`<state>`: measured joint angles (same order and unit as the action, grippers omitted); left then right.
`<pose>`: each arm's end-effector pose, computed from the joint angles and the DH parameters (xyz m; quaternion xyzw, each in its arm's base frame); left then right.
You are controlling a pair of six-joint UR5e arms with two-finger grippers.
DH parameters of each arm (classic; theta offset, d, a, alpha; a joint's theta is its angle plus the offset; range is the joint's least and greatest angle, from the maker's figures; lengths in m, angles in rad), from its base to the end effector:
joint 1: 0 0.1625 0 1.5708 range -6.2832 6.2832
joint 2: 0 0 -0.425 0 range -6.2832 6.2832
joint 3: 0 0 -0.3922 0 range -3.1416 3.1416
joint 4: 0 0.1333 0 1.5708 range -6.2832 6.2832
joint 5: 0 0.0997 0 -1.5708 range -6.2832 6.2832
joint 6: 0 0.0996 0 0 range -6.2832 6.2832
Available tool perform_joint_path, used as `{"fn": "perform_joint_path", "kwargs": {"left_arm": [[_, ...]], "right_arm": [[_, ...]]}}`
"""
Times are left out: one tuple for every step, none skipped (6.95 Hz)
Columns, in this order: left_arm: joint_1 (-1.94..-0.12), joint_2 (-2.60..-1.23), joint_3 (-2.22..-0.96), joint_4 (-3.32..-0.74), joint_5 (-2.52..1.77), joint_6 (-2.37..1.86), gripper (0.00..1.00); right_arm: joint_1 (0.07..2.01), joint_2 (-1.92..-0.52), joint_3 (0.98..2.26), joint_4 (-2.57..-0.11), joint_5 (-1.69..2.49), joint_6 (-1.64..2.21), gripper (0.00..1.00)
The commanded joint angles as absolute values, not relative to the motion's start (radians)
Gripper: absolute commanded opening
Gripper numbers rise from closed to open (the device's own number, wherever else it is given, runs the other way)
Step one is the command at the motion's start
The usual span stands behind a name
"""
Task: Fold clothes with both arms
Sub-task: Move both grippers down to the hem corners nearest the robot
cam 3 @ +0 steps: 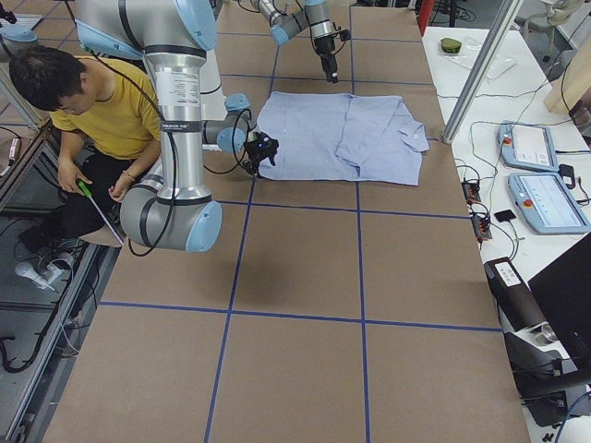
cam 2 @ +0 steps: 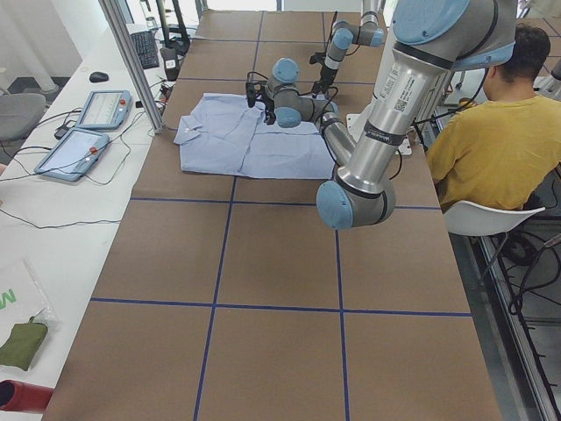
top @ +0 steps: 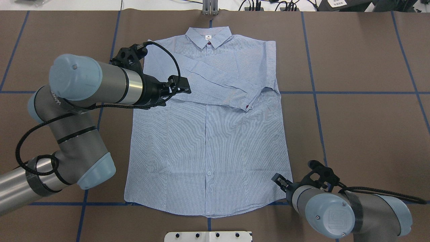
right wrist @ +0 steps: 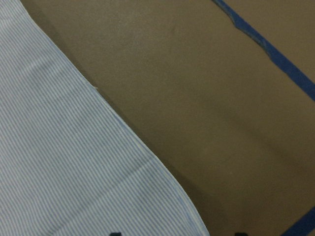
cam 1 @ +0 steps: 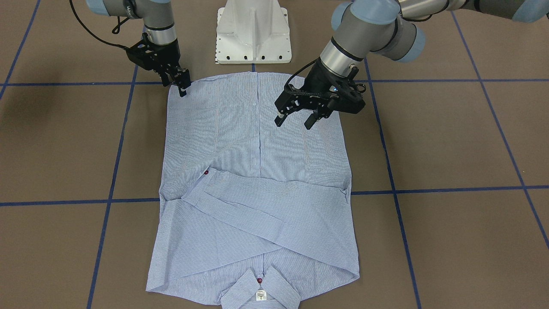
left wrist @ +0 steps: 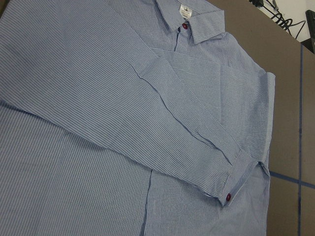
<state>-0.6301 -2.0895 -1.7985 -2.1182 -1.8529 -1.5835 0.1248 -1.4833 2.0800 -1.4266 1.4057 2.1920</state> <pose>0.4370 -0.4494 0.1956 0.0744 0.6026 -0.1692 0.7763 -0.4789 -0.2109 0.3707 -0.0141 -0.3686 0.3663 0.8542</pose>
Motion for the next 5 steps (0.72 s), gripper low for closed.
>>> {"fn": "perform_joint_path", "kwargs": {"left_arm": [[-0.630,-2.091,-1.798,-2.118,-1.853,-1.583,0.99],[-0.630,-2.091,-1.798,-2.118,-1.853,-1.585,0.99],[-0.630,-2.092,-1.798,-2.118,-1.852,-1.585,0.99],[-0.630,-2.092,-1.798,-2.118,-1.852,-1.586,0.99],[-0.629,-2.092,-1.796,-2.117,-1.852,-1.601,0.99]], "right_arm": [[0.124,-1.483,2.083,-1.427,1.422,2.192,0.69],[0.126,-1.485,2.083,-1.427,1.422,2.192,0.56],[0.126,-1.485,2.083,-1.427,1.422,2.194,0.40],[0.126,-1.485,2.082,-1.427,1.422,2.194,0.22],[0.126,-1.489,2.085,-1.427,1.424,2.194,0.00]]}}
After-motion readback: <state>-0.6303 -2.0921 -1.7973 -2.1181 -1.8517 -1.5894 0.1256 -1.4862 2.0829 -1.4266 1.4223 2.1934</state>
